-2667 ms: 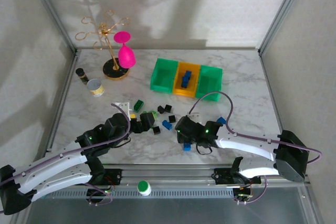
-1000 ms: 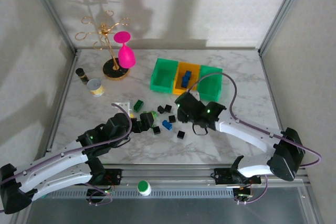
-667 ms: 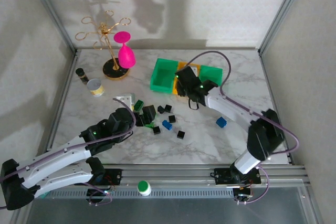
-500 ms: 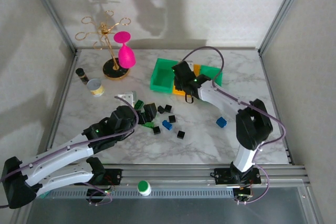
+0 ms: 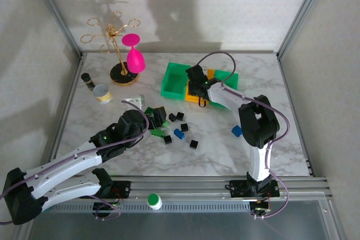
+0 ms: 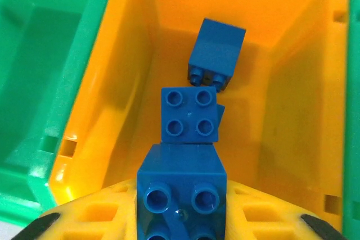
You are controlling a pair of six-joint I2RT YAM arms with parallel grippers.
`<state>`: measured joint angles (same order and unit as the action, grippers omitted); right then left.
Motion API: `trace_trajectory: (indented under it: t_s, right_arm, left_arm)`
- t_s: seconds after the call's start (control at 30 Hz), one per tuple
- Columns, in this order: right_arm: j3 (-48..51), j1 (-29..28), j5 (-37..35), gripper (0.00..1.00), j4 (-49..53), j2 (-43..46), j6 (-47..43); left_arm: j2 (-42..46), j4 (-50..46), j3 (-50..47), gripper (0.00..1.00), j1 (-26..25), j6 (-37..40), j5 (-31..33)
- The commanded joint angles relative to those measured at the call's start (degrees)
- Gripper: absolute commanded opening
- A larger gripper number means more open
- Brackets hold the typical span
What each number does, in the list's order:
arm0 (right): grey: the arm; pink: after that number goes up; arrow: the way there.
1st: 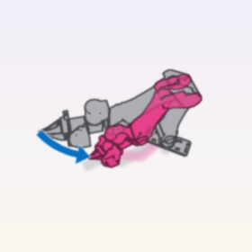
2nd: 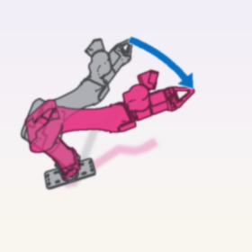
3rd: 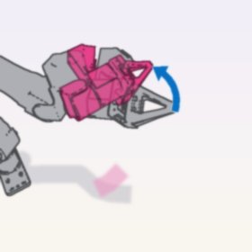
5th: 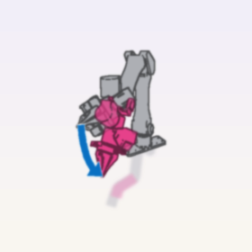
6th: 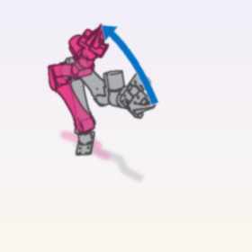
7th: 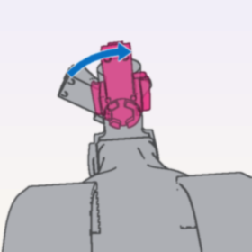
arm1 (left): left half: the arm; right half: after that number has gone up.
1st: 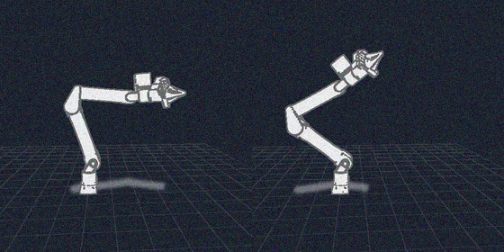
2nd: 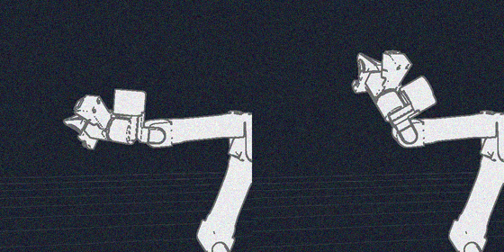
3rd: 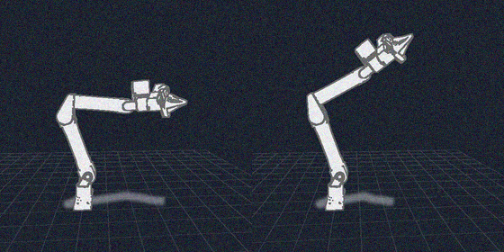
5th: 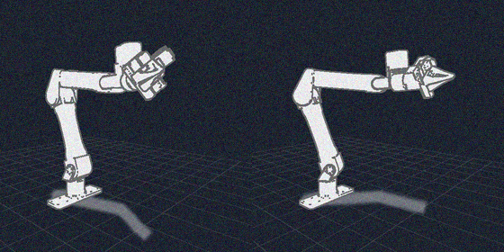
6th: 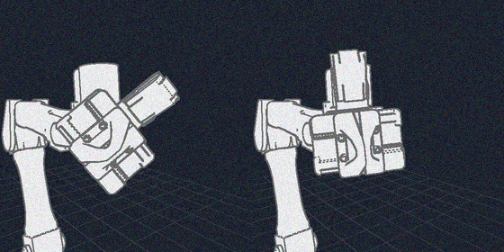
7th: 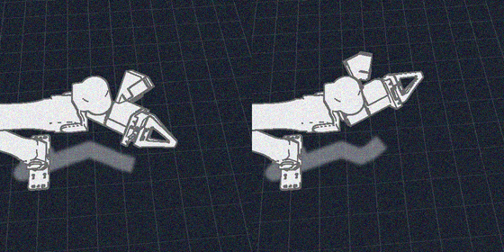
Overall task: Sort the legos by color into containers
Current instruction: Place the lego in the container.
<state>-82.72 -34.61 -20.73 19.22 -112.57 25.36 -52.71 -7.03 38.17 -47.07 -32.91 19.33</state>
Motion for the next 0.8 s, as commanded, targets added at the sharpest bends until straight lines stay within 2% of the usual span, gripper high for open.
trace_trajectory:
  t_s: [0.0, 0.5, 0.77]
  right_arm:
    - [-1.9, 0.7, 0.9, 0.33, -1.0, -1.7, -0.6]
    - [-7.6, 2.8, 2.0, 0.39, -1.9, -6.6, -1.8]
    - [-7.4, 2.8, 2.7, 0.45, -1.2, -4.0, -1.8]
  left_arm:
    - [0.1, 1.1, 0.8, 1.00, 0.6, 1.0, 0.1]
    - [0.4, 0.7, 0.8, 1.00, 0.9, 0.9, 0.0]
    - [0.4, 0.8, 0.9, 1.00, 1.1, 1.0, -0.4]
